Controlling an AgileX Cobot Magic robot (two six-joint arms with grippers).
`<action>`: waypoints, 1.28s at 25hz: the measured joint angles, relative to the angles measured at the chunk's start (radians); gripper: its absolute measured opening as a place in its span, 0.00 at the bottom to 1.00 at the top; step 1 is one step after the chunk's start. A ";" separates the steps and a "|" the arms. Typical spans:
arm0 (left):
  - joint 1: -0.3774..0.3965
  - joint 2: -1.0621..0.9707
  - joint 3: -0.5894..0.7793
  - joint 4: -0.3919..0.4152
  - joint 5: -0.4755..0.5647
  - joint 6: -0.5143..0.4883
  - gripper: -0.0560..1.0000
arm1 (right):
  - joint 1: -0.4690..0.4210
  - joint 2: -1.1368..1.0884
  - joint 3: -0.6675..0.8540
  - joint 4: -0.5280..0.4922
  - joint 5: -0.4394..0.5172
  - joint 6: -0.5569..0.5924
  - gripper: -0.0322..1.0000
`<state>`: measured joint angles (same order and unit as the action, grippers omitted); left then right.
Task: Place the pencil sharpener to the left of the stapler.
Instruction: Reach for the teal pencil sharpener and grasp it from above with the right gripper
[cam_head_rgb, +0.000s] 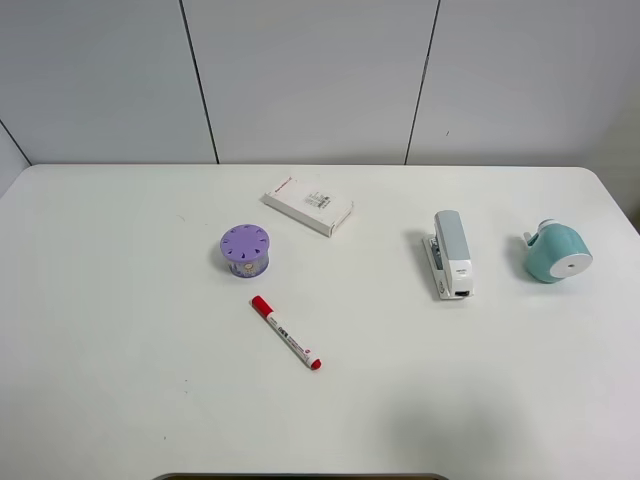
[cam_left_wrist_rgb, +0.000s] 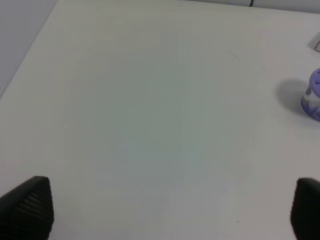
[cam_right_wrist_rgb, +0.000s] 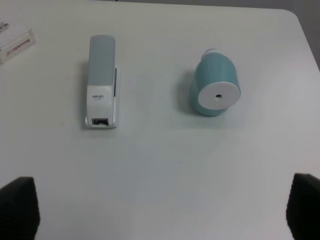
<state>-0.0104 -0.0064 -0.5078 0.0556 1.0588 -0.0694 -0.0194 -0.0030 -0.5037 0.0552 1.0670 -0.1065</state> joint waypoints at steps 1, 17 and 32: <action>0.000 0.000 0.000 0.000 0.000 0.000 0.96 | 0.000 0.000 0.000 0.000 0.000 0.000 0.99; 0.000 0.000 0.000 0.000 0.000 0.000 0.96 | 0.000 0.000 0.000 0.000 0.000 0.000 0.99; 0.000 0.000 0.000 0.000 0.000 0.000 0.96 | 0.000 0.000 0.000 0.000 0.000 0.000 0.99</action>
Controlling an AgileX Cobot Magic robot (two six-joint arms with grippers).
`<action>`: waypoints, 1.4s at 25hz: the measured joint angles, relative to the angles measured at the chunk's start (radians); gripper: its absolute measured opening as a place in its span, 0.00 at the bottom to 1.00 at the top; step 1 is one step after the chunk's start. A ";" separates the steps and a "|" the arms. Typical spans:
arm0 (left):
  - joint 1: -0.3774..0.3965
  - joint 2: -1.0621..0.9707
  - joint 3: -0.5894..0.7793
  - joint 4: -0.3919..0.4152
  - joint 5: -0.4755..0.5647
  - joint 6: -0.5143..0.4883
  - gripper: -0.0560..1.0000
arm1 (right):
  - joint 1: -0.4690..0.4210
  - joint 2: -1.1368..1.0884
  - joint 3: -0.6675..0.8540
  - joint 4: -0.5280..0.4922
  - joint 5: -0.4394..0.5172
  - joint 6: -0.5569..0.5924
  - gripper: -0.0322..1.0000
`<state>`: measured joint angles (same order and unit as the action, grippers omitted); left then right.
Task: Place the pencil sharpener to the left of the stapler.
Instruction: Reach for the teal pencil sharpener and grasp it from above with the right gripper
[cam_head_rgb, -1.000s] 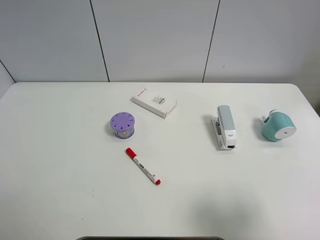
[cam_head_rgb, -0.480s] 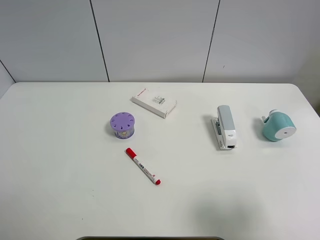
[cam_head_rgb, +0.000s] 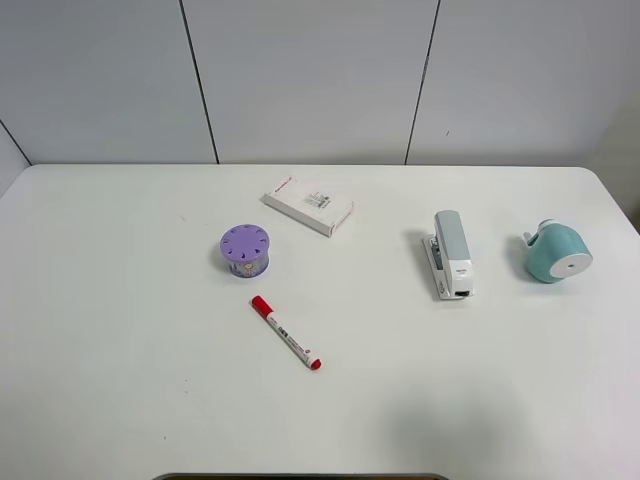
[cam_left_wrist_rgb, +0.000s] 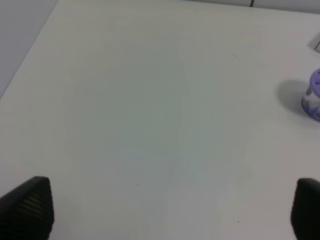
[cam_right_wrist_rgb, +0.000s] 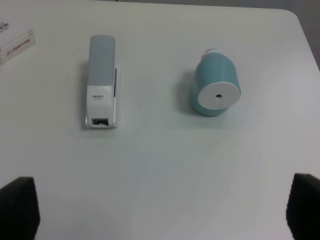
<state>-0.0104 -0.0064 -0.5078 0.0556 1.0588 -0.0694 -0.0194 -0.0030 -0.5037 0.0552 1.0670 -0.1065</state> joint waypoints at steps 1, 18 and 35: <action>0.000 0.000 0.000 0.000 0.000 0.000 0.96 | 0.000 0.000 0.000 0.000 0.000 0.000 0.99; 0.000 0.000 0.000 0.000 0.000 0.000 0.96 | 0.000 0.261 -0.166 -0.131 -0.001 0.106 0.99; 0.000 0.000 0.000 0.000 0.000 0.000 0.96 | 0.000 0.881 -0.464 -0.196 -0.006 0.131 0.99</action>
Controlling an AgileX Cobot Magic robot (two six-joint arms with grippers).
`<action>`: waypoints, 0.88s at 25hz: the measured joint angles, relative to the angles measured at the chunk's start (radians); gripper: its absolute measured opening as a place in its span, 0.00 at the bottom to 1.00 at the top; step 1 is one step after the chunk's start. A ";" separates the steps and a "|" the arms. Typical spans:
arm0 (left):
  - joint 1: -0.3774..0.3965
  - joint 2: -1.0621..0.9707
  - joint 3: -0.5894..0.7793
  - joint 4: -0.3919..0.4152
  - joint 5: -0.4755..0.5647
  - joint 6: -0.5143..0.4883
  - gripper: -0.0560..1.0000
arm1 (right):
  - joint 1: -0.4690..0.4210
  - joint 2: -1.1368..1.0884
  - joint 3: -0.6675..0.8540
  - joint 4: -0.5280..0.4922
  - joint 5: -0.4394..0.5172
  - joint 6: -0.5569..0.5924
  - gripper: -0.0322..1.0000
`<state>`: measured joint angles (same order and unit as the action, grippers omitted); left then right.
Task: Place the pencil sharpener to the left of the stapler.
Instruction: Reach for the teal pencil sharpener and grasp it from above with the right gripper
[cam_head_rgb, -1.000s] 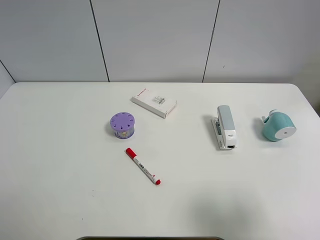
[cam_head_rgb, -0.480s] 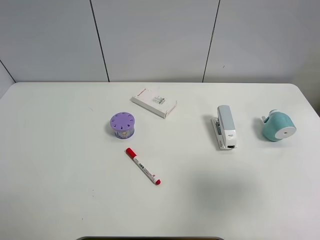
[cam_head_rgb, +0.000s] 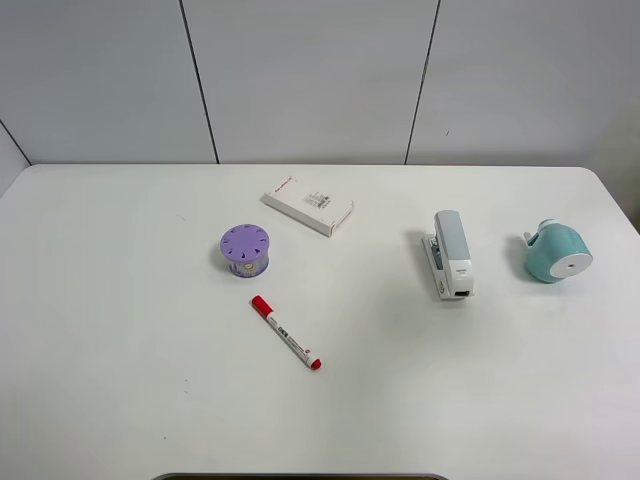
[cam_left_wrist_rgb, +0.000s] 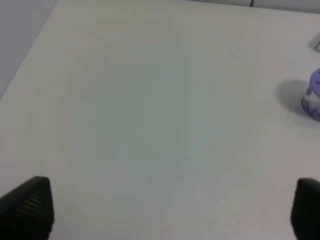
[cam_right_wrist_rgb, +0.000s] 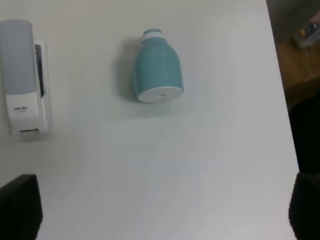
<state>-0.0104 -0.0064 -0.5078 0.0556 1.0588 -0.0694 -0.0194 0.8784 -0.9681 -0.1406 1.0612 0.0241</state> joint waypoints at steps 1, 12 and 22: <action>0.000 0.000 0.000 0.000 0.000 0.000 0.96 | 0.000 0.027 -0.016 0.000 0.003 0.000 0.99; 0.000 0.000 0.000 0.000 0.000 0.000 0.96 | -0.226 0.317 -0.135 0.200 -0.011 -0.222 0.99; 0.000 0.000 0.000 0.000 0.000 0.000 0.96 | -0.237 0.594 -0.144 0.233 -0.107 -0.301 0.99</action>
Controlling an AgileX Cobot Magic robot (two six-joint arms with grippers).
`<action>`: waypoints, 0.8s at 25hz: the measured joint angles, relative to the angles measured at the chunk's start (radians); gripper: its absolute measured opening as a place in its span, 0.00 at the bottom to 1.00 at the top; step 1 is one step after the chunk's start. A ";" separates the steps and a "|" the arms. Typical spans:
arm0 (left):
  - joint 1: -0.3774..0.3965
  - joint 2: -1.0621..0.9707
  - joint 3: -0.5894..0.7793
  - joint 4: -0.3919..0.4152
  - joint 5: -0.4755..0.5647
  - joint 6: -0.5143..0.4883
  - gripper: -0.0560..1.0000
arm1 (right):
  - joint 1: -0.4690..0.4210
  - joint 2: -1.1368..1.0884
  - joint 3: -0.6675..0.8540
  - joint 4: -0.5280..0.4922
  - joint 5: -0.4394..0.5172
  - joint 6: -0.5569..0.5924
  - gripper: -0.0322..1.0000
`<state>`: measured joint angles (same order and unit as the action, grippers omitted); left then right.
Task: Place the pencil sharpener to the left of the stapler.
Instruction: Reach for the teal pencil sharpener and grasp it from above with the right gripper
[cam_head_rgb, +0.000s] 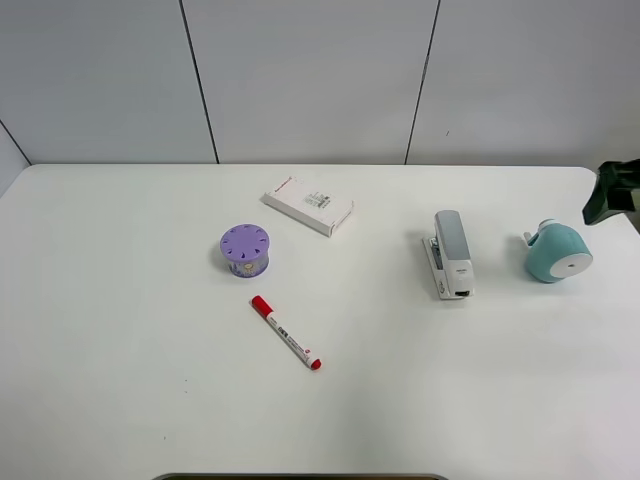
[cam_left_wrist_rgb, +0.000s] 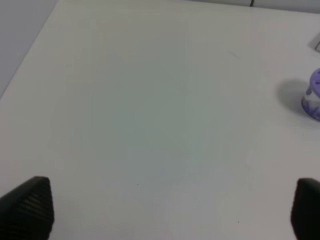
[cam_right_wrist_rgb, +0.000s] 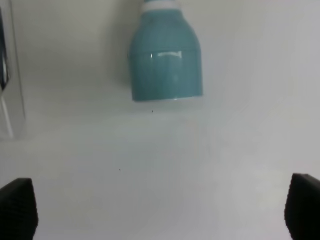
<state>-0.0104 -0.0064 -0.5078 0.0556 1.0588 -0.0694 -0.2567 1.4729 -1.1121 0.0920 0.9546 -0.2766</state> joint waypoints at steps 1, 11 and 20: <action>0.000 0.000 0.000 0.000 0.000 0.000 0.96 | -0.001 0.021 -0.010 0.000 -0.007 0.000 0.99; 0.000 0.000 0.000 0.000 0.000 0.000 0.96 | -0.001 0.199 -0.117 0.000 -0.033 0.002 0.99; 0.000 0.000 0.000 0.000 0.000 0.000 0.96 | -0.001 0.315 -0.117 0.000 -0.102 0.002 0.99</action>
<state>-0.0104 -0.0064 -0.5078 0.0556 1.0588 -0.0694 -0.2575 1.7878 -1.2291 0.0923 0.8525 -0.2749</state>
